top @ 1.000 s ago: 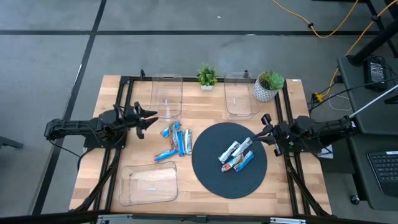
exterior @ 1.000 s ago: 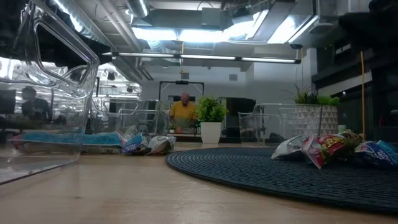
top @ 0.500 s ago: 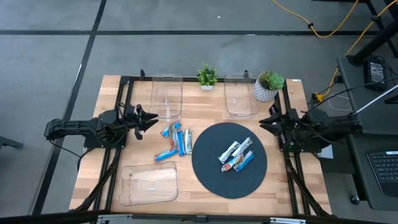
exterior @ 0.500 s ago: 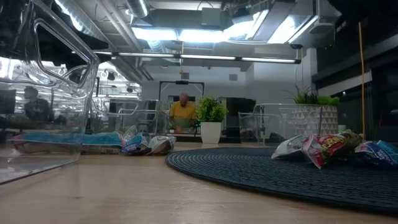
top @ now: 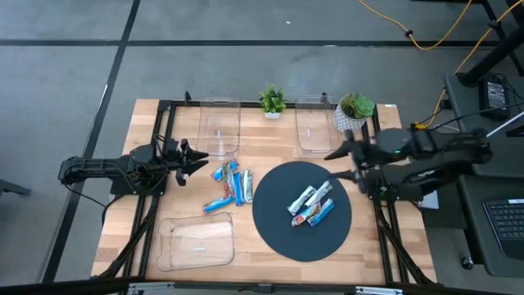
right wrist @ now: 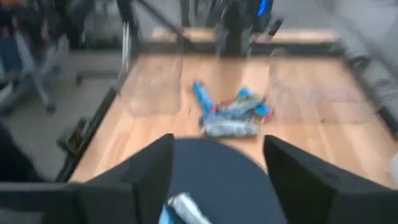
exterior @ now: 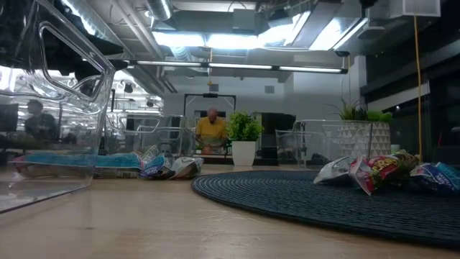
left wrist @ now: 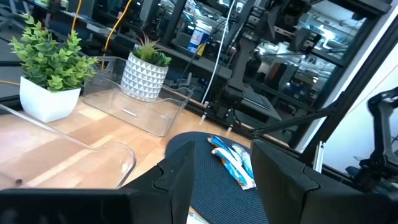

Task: Pick and place Granola Bars by type
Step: Put the yellow granola bar into the top right transparent bin

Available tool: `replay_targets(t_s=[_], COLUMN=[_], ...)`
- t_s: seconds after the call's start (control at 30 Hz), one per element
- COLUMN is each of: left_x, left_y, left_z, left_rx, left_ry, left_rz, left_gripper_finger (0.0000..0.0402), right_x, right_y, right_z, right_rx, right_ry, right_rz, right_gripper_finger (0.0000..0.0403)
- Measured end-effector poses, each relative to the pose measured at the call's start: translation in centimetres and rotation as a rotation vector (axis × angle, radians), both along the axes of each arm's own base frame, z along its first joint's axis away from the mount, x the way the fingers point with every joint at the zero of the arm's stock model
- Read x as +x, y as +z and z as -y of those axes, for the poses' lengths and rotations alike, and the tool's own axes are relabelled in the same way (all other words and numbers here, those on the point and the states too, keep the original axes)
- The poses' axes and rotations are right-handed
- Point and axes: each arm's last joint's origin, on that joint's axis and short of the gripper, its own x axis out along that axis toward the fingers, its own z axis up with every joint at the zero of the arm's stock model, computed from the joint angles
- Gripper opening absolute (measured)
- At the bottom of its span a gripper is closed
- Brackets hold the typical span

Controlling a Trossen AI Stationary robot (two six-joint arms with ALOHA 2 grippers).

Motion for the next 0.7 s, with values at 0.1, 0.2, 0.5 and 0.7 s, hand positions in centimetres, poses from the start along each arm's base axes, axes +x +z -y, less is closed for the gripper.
replay_targets(t_s=[0.1, 0.2, 0.5, 0.7], left_x=[0.0, 0.0, 0.0, 0.0], left_y=[0.0, 0.0, 0.0, 0.0], left_z=[0.0, 0.0, 0.2, 0.4], left_rx=[0.000, 0.000, 0.005, 0.042], left_ry=[0.000, 0.000, -0.064, -0.128], left_rz=[0.000, 0.000, -0.001, -0.005], left_gripper_finger=[0.0148, 0.0148, 0.0148, 0.0148], right_x=[2.6, 5.2, 10.9, 13.3], right_y=[-0.1, -1.2, -8.5, -12.9], right_z=[-0.6, -1.3, -2.4, -3.0], right_rx=[-0.027, -0.046, -0.134, -0.133], right_ry=[0.074, 0.162, 0.262, 0.263], right_rz=[-0.090, -0.187, -0.523, -0.697], right_gripper_finger=[0.0295, 0.0315, 0.0319, 0.0307])
